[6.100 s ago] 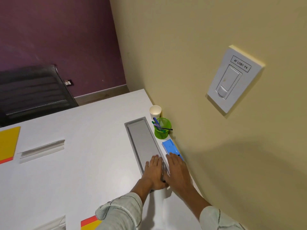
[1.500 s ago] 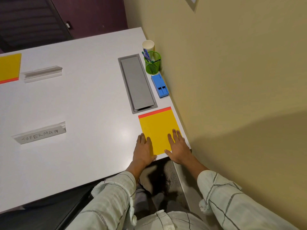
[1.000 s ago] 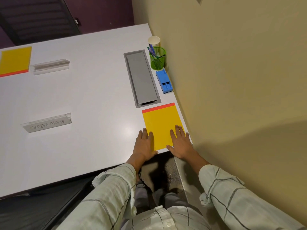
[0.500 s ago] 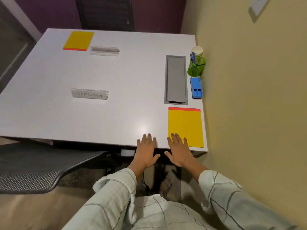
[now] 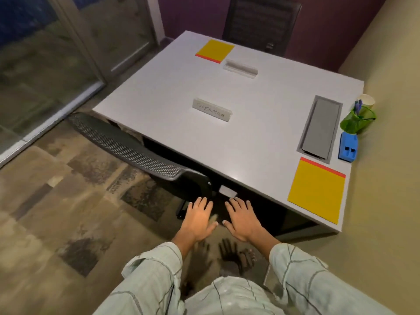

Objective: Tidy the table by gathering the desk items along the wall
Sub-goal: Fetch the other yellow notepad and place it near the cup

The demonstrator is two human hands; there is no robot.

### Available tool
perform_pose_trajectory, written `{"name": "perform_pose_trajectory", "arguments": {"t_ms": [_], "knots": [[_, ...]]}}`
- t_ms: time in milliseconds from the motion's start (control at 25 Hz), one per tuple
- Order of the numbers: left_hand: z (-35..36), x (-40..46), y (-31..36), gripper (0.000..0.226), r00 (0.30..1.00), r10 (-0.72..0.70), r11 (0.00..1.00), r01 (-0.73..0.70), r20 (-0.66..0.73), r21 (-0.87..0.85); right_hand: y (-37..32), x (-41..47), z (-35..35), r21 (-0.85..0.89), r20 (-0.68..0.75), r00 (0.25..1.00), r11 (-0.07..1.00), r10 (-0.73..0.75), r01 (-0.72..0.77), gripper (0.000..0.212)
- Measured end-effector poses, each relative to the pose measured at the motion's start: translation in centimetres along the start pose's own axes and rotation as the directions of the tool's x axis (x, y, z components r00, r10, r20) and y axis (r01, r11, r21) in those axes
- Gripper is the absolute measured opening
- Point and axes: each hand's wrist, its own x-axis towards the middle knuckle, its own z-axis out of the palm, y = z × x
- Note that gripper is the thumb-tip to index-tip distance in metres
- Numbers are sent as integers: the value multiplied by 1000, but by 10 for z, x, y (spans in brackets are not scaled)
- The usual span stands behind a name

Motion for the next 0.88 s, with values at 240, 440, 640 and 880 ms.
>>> {"name": "perform_pose_trajectory", "arguments": {"t_ms": [240, 440, 640, 880], "knots": [[27, -126, -115, 74, 950, -303, 951, 295, -78, -91, -163, 30, 2, -83, 43, 949, 946, -311, 313, 73], [27, -213, -210, 74, 818, -556, 829, 534, -148, -165, -281, 68, -19, -154, 33, 850, 838, -526, 524, 74], [5, -260, -285, 71, 672, -712, 702, 673, -205, -232, -377, 125, -58, -204, 0, 748, 732, -664, 650, 71], [-26, -253, -389, 72, 580, -789, 615, 741, -205, -269, -480, 219, -91, -207, -20, 666, 655, -745, 727, 69]]}}
